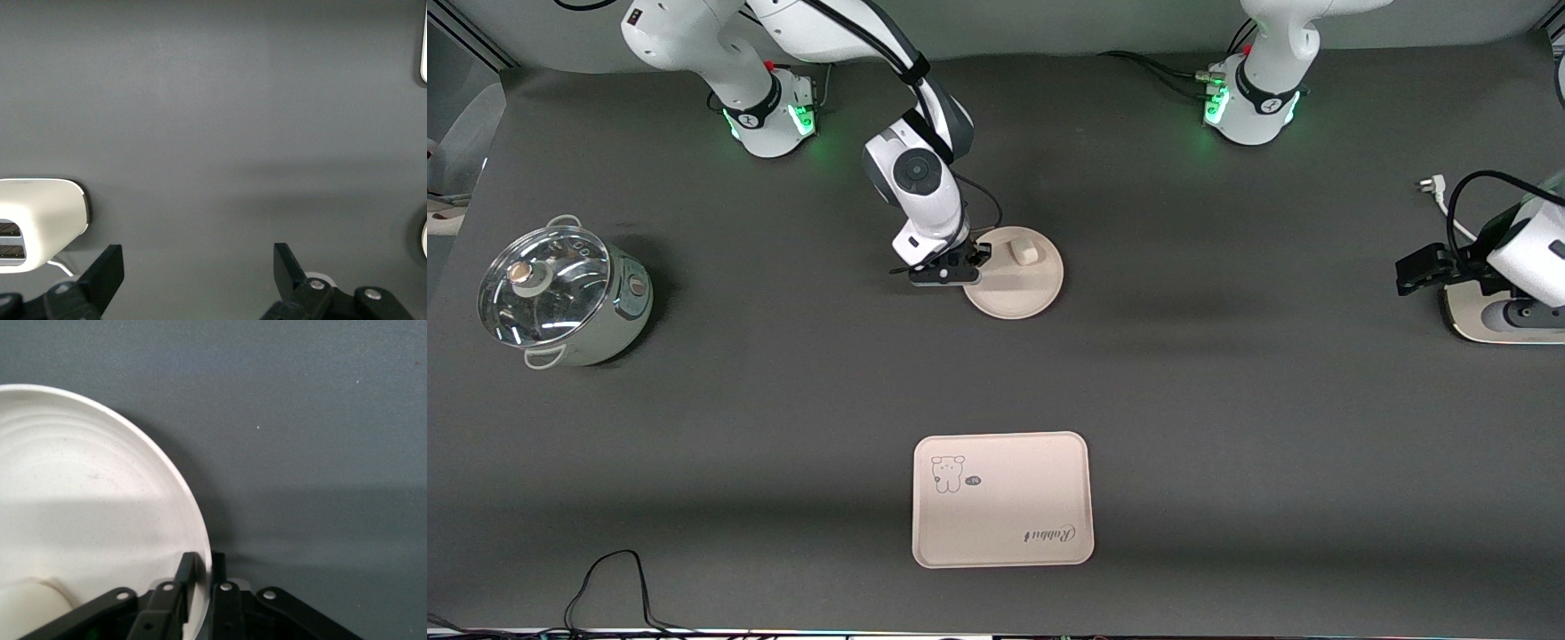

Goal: Place bun in plate and plate on tray
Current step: 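Lift the plate with the right gripper and carry it over the tray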

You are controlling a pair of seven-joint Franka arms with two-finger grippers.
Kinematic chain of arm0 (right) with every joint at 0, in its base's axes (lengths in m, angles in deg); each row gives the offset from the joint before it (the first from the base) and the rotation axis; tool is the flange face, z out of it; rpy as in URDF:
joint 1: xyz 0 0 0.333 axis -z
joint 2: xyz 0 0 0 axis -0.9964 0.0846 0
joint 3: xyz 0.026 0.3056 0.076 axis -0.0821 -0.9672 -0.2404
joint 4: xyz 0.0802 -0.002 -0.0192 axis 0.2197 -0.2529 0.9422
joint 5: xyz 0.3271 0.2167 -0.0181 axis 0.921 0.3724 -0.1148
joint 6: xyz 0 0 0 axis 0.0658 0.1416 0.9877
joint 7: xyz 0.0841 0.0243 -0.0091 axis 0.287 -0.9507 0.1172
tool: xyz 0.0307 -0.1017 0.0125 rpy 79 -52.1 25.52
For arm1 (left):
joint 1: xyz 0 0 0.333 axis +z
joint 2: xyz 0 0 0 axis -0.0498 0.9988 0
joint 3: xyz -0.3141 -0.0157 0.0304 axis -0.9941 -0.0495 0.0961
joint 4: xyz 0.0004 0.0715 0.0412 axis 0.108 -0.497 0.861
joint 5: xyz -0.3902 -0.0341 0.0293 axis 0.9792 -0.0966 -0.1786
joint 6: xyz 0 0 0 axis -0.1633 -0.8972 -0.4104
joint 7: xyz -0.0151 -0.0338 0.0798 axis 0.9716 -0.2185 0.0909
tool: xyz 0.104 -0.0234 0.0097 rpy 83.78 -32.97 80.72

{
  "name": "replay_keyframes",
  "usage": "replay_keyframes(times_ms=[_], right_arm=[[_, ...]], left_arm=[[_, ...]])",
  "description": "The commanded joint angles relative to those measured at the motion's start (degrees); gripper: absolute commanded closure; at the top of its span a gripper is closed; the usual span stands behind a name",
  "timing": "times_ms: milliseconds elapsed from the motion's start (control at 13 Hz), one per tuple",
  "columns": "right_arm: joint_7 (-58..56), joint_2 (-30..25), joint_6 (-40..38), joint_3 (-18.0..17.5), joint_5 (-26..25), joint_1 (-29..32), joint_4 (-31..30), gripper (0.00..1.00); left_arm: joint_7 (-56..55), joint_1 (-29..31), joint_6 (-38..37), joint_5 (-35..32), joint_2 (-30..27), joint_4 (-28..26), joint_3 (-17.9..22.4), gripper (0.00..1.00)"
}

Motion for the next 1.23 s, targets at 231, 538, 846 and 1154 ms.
replay_keyframes(times_ms=[231,538,846,1154], right_arm=[[0.7,-1.4,-7.6,1.2,1.2,3.5,5.0,1.0],[-3.8,-1.8,-20.9,3.8,0.8,7.9,15.2,1.0],[-9.3,-1.2,-31.5,5.2,0.9,14.5,27.1,1.0],[-12.6,3.3,-36.9,4.8,3.6,22.1,42.3,1.0]], left_arm=[[0.6,-0.7,2.2,-1.1,-0.7,-0.9,0.8,0.0],[0.8,-0.8,5.3,-0.9,0.1,-3.3,0.8,0.0],[0.4,-0.7,7.1,-0.8,0.8,-3.8,0.8,0.0],[0.4,-0.2,6.7,-0.8,0.4,-3.8,0.9,0.0]])
